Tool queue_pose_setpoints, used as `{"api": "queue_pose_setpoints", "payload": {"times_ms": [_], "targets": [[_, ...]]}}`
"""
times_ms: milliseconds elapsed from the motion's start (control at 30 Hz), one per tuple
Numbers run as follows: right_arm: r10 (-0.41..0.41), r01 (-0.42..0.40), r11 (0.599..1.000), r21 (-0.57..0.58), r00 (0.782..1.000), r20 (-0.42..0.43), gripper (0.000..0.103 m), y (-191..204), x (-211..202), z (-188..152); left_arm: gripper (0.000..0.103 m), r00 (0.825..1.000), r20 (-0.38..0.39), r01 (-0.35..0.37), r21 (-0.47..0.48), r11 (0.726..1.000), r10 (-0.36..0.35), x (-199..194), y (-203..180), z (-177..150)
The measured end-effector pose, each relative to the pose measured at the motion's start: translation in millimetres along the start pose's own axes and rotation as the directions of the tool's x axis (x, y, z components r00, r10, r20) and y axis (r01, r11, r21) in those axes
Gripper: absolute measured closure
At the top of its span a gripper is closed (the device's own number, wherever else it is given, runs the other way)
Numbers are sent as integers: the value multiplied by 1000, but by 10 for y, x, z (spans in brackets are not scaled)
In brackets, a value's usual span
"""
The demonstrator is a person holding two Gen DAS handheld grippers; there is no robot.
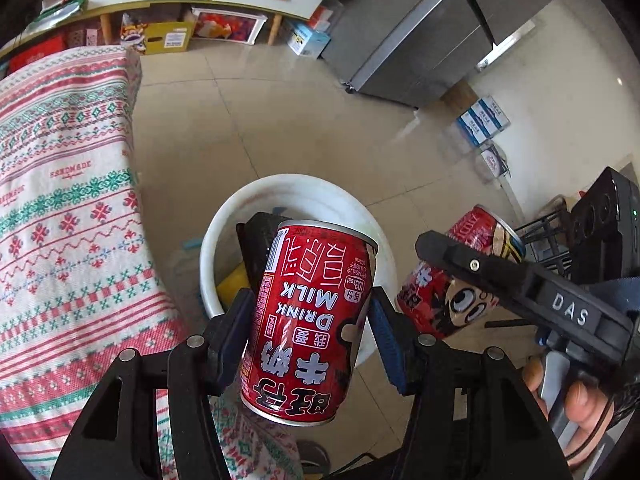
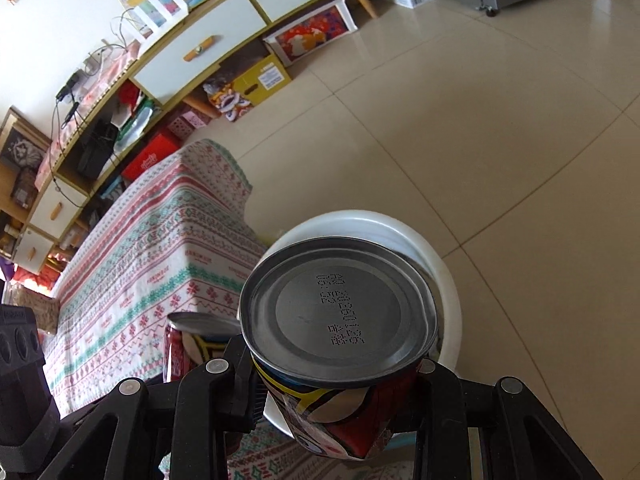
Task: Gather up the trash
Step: 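Carry both cans over the bucket and open both tools to drop them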
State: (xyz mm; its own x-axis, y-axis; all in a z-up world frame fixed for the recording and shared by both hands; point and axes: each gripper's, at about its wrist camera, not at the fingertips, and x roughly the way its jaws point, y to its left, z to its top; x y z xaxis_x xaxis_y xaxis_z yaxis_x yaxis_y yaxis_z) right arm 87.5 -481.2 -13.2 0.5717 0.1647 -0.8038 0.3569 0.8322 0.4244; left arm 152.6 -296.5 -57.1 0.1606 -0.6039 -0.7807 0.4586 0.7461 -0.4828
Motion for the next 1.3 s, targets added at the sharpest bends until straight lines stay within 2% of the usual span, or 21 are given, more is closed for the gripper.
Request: {"api": "queue_pose_setpoints", "payload": {"times_ms": [267,500,633,867,1033,1233,1300], "targets": [[-48,46,999,-25,996,-72,65,-41,191,15,43,1000,5,-4,-64,998,4,285,58,144],[-47,47,999,-4,994,-103,63,-75,289,63,43,1000,14,-8,-89,996,9,371,99,175],[-67,68,998,13,995,-69,52,-82,209,89,43,1000,21,-5,-74,997,6,347,102,178],[-71,71,996,50,997,-5,52,-115,83,103,42,1000,8,8,-61,998,-8,406,17,139],[-67,65,995,71,998,21,52,-142,31,113,42,999,1,-43,-87,995,43,485,65,136],[-48,47,998,46,999,21,52,-31,80,133,42,994,7,-109,-166,980,111,521,101,94],[-45,43,998,44,999,29,52,-21,74,136,41,994,6,-109,-171,979,112,519,93,89]]}}
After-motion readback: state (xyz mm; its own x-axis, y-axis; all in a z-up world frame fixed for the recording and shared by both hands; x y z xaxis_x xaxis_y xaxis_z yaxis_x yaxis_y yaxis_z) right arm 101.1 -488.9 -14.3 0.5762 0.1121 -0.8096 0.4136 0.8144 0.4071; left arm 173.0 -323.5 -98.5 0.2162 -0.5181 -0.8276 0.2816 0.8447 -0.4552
